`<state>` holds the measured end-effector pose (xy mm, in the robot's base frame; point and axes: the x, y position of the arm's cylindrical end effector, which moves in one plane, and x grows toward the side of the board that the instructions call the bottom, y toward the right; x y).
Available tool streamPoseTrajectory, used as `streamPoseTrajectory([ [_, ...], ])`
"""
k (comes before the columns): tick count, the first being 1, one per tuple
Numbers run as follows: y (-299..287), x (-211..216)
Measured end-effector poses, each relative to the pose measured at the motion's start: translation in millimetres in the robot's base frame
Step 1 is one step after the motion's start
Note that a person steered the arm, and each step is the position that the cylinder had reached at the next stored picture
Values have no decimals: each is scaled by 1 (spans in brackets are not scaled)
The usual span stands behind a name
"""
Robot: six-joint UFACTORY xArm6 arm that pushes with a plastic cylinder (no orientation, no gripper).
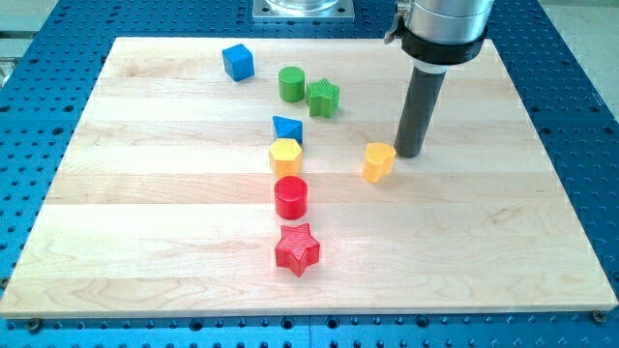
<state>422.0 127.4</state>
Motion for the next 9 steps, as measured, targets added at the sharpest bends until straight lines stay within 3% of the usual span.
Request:
streamPoseTrajectory([
  [3, -12, -12],
  [4, 34, -1],
  [5, 11, 16],
  [7, -143, 23],
  [8, -141, 37],
  [9, -131, 19],
])
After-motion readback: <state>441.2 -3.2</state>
